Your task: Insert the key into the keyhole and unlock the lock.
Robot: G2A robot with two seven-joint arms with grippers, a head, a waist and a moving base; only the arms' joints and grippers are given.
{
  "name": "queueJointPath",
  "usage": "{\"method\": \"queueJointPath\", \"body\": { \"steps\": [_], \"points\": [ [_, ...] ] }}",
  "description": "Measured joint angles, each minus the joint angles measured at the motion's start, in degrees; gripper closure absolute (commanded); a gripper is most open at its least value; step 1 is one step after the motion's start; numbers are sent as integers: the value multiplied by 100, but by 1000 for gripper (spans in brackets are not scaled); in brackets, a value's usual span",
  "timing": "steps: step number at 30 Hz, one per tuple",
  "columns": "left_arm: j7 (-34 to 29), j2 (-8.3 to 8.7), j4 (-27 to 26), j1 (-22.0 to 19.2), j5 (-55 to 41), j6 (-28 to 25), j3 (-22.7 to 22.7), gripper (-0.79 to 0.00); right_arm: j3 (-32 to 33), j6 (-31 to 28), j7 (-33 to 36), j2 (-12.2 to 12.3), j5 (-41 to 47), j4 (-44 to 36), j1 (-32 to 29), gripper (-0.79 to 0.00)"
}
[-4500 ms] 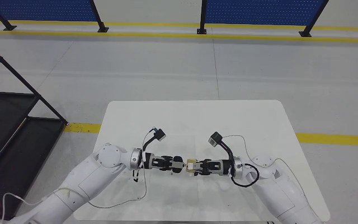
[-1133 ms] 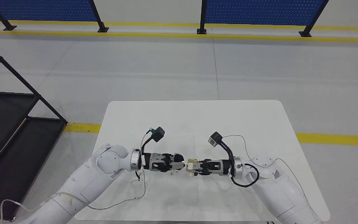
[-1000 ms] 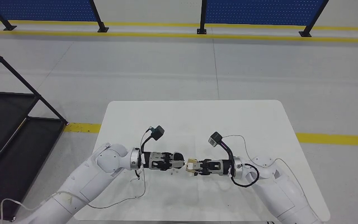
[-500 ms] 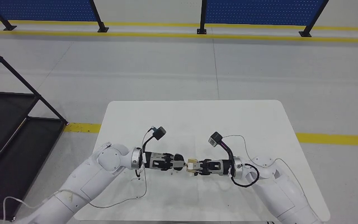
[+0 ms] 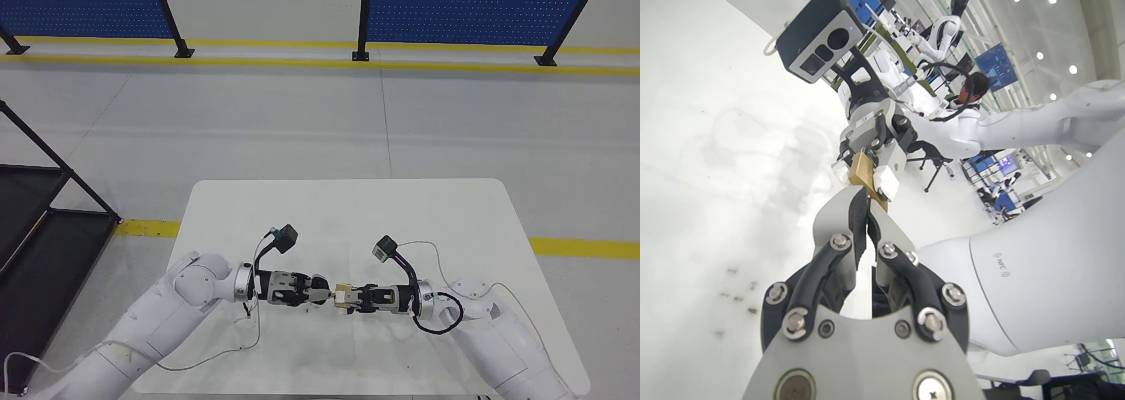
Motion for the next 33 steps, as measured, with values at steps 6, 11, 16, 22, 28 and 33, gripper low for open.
{"method": "queueJointPath", "body": {
  "steps": [6,11,16,22,28,33],
  "points": [
    [444,2,-136,146,654,-227,-137,0,0,0,0,0,0,0,0,0],
    [845,2,-269,267,1241,-341,-270,0,0,0,0,0,0,0,0,0],
    [1231,-4,-402,386,1808,-400,-378,0,0,0,0,0,0,0,0,0],
    [1617,-18,-504,476,2372,-501,-464,0,0,0,0,0,0,0,0,0],
    [2127,-35,-676,613,3084,-561,-604,0,0,0,0,0,0,0,0,0],
    [2500,-47,-800,754,3685,-567,-687,0,0,0,0,0,0,0,0,0]
  ]
}}
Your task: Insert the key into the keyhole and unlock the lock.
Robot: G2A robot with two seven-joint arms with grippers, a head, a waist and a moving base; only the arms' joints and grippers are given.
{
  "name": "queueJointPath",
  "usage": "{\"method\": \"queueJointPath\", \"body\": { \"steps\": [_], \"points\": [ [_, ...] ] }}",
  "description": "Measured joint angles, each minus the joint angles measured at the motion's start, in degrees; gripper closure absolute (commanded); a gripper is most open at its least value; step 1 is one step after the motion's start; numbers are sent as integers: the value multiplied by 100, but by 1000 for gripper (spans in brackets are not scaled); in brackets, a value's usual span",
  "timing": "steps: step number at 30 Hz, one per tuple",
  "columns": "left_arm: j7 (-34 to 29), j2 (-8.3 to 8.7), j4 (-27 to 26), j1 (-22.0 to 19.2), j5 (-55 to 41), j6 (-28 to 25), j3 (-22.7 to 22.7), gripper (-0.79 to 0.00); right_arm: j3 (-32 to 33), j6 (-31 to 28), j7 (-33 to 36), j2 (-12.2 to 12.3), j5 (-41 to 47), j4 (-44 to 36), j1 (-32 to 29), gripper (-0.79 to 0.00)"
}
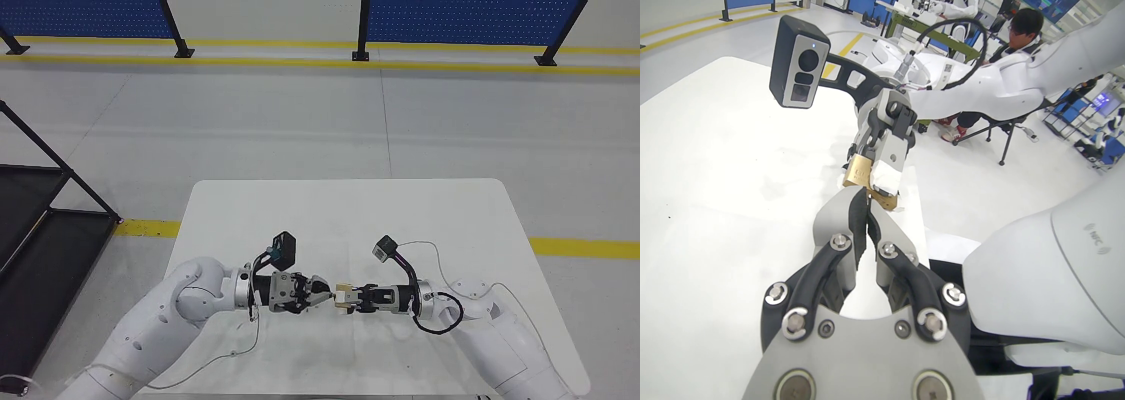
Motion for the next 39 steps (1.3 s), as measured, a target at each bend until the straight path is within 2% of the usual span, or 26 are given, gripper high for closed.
{"method": "queueJointPath", "body": {
  "steps": [11,29,39],
  "points": [
    [808,-29,-161,188,1002,-74,-185,0,0,0,0,0,1,0,0,0],
    [2107,-77,-487,534,2932,245,-364,0,0,0,0,0,0,0,0,0],
    [2628,-86,-545,650,3603,371,-418,0,0,0,0,0,0,0,0,0]
  ]
}}
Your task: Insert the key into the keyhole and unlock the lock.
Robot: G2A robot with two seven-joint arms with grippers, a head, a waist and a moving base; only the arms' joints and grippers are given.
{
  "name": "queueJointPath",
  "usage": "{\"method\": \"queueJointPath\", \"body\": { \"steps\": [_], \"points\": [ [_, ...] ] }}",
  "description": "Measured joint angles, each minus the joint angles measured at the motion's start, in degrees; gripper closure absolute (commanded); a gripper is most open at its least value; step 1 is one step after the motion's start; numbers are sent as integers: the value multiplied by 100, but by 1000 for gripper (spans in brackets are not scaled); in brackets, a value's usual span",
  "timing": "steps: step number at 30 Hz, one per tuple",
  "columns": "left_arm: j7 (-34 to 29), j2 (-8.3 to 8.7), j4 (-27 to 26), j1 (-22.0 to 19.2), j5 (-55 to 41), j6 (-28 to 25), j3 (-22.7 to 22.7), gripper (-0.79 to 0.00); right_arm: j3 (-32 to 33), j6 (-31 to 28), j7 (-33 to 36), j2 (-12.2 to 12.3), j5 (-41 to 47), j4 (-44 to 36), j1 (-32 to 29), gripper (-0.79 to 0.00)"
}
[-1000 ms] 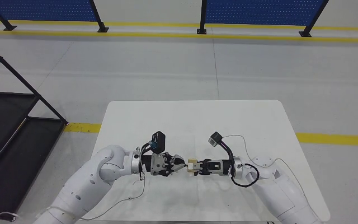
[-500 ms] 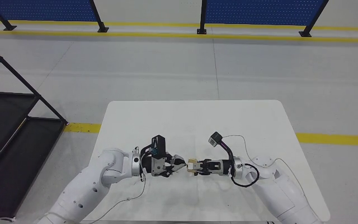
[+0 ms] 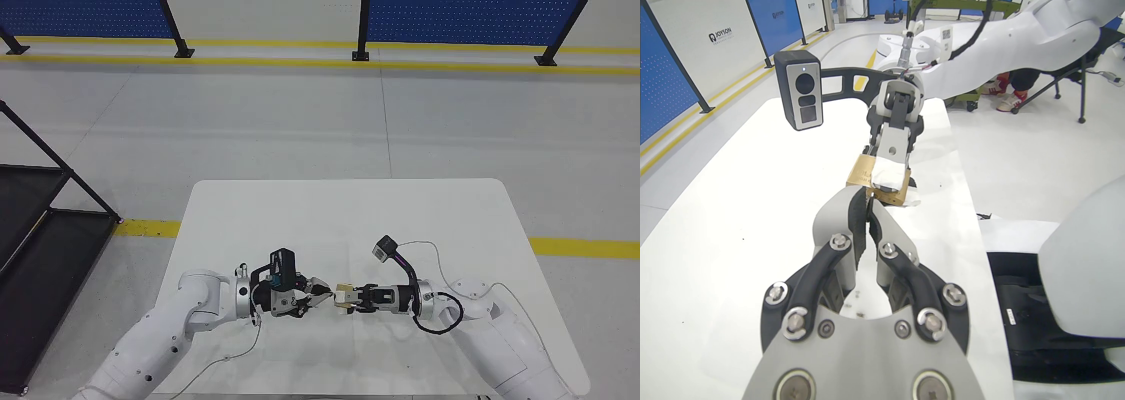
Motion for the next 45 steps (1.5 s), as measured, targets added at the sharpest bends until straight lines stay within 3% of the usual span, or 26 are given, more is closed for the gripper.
{"method": "queueJointPath", "body": {
  "steps": [20,21,23,33,45],
  "points": [
    [670,-7,-131,167,963,277,-10,0,0,0,0,0,0,0,0,0],
    [681,-7,-131,174,980,287,-13,-65,0,0,0,0,0,0,0,0],
    [665,-8,-124,204,982,351,-27,-785,0,0,0,0,0,0,0,0],
    [770,28,-170,346,904,324,-275,-785,0,0,0,0,0,0,0,0],
    [1136,161,-198,914,616,267,-1205,-785,0,0,0,0,0,0,0,0]
  ]
}}
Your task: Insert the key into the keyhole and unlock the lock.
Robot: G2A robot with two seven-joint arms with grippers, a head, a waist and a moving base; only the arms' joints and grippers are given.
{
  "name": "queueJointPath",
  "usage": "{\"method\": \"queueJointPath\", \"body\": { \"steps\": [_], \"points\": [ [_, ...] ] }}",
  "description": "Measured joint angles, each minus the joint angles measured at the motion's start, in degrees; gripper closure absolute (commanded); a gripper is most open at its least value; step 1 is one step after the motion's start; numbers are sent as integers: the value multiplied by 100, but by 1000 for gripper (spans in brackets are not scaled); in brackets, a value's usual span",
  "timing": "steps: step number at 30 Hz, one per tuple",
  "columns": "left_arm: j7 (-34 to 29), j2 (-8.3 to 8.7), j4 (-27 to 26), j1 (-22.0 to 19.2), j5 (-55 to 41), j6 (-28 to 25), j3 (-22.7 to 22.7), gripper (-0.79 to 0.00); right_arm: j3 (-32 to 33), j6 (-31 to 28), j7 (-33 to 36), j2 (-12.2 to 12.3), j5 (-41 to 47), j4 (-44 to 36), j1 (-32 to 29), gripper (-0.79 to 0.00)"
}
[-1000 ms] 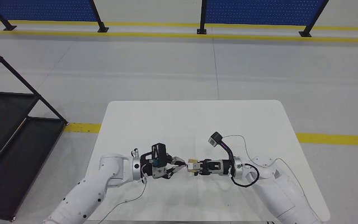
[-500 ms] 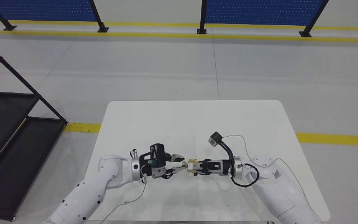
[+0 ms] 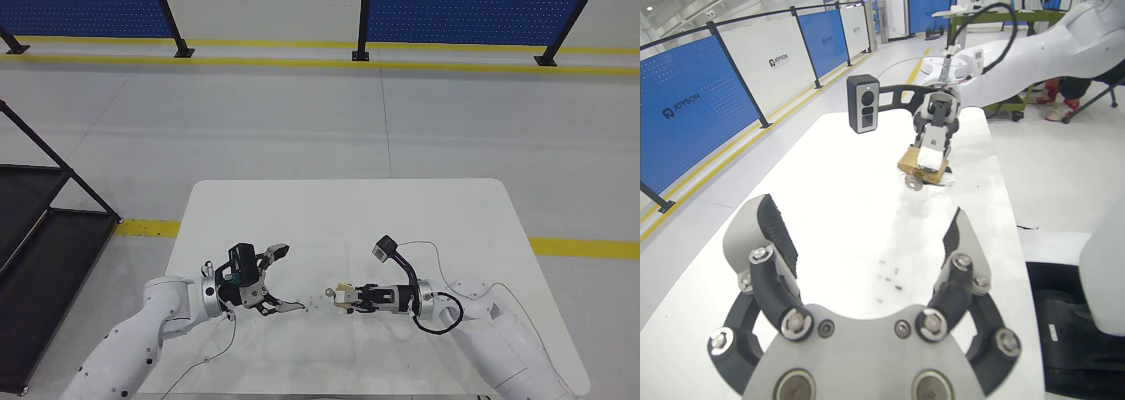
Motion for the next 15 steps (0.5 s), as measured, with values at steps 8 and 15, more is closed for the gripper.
{"method": "queueJointPath", "body": {
  "steps": [8,15],
  "points": [
    [-3,-1,-1,-7,8,-2,10,-785,213,510,-542,72,-607,15,-6,0],
    [-3,-1,-1,-7,8,-2,10,-785,612,2128,-1085,252,-1956,-347,26,0]
  ]
}}
